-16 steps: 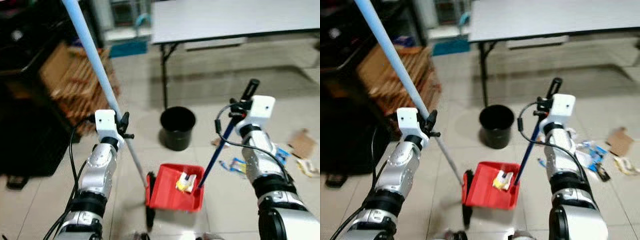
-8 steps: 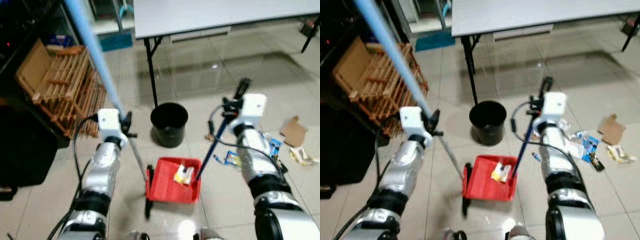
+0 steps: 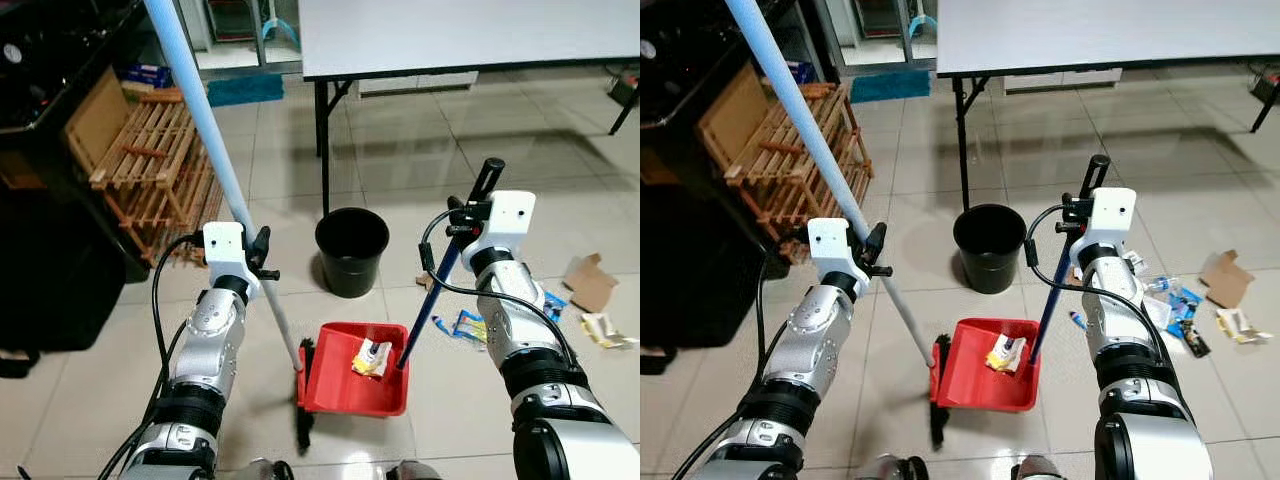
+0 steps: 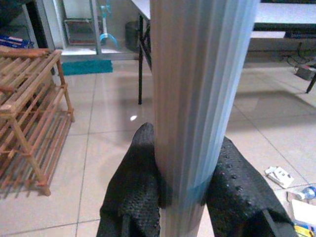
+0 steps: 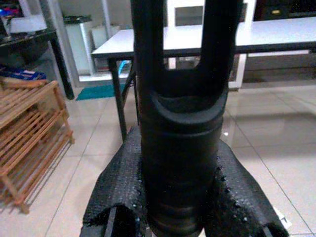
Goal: Sweep floor
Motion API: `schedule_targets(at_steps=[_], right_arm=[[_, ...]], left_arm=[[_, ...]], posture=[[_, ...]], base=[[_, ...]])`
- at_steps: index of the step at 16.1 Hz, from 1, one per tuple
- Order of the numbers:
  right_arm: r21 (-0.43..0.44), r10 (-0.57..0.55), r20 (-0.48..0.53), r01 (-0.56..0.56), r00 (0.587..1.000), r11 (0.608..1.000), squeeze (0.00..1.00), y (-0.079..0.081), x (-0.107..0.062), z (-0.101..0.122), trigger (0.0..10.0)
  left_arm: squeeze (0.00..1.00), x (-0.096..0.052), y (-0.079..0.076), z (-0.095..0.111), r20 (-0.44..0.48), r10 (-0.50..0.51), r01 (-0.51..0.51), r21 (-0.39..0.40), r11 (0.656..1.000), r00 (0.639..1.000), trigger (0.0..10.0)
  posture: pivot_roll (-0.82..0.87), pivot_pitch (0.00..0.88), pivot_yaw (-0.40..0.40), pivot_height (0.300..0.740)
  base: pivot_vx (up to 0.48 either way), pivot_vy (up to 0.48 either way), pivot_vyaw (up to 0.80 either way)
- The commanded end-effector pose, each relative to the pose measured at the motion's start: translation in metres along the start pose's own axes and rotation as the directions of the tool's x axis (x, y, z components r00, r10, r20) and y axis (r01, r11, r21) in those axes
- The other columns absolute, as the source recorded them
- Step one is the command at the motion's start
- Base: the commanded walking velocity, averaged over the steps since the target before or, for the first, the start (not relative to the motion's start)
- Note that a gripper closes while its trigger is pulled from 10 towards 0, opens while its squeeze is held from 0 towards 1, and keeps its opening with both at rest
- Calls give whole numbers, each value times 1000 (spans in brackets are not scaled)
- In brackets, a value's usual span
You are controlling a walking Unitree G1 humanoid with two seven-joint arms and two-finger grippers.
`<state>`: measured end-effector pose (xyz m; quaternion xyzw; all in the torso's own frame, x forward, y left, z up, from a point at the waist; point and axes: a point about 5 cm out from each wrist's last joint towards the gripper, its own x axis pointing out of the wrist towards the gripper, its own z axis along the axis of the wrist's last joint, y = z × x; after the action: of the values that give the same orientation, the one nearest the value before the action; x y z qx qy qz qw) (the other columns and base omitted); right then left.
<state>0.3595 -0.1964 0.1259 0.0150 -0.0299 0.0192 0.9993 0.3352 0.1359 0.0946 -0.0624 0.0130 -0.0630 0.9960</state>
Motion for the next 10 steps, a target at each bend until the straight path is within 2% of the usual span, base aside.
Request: schedule_targets(at_steps=[1, 4, 10], right_arm=[[1, 16, 36, -16, 999, 1000, 0, 0, 2, 9, 10000], [-14, 8, 40, -8, 999, 1000, 0, -6, 3, 14, 10000], [0, 4, 34, -4, 999, 1000, 0, -2, -1, 9, 10000]], left_arm=[[0, 0, -3, 2, 33, 16, -14, -45, 999, 999, 10000], [0, 1, -8, 2, 30, 2, -1, -53, 999, 1000, 10000], [0, 1, -4, 3, 25, 0, 1, -32, 999, 1000, 10000]], posture=[[-254, 76, 40, 740], [-261, 76, 47, 740], [-251, 82, 63, 740]], base=[[0, 0, 0], [0, 0, 0], [0, 0, 0]])
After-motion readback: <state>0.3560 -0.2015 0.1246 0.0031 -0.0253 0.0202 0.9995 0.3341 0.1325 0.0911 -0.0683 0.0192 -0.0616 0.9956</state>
